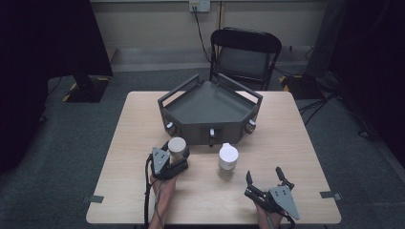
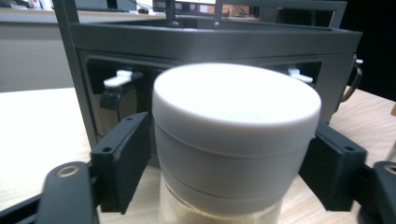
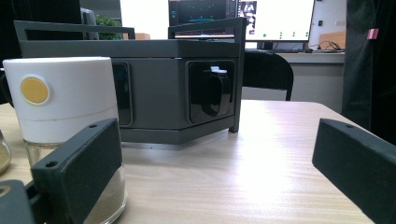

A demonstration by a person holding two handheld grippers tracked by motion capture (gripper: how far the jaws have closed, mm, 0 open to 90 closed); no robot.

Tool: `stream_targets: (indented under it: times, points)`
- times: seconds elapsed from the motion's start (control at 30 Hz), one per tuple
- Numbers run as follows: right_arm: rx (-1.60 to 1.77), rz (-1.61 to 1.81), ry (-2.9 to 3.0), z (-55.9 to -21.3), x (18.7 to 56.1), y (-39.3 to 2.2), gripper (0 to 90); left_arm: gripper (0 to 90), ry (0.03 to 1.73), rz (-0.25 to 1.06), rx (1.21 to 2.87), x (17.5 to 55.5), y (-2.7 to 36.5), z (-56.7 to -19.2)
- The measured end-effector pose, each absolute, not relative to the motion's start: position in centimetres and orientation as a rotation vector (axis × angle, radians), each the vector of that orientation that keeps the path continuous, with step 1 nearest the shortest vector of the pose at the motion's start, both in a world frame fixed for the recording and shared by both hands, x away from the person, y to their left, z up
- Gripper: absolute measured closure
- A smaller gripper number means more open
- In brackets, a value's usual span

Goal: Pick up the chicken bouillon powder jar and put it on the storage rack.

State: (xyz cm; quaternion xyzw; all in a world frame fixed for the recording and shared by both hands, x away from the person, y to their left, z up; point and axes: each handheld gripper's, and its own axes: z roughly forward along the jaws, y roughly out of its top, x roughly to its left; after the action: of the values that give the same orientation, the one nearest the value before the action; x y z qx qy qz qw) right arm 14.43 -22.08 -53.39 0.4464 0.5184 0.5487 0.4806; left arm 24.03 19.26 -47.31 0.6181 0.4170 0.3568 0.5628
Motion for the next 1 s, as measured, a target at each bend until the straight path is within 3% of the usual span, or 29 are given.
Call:
stream_targets:
  times: [0.37,1.0]
  points:
    - [1.087,1.340,1.266,-53.40,14.41,-22.11,0.6,34.2,0.977,0.832,1.499,24.49,19.12,-47.20]
    - [1.089,1.338,1.264,-53.40,14.40,-22.08,0.8,34.9,1.011,0.854,1.478,24.01,18.71,-46.98]
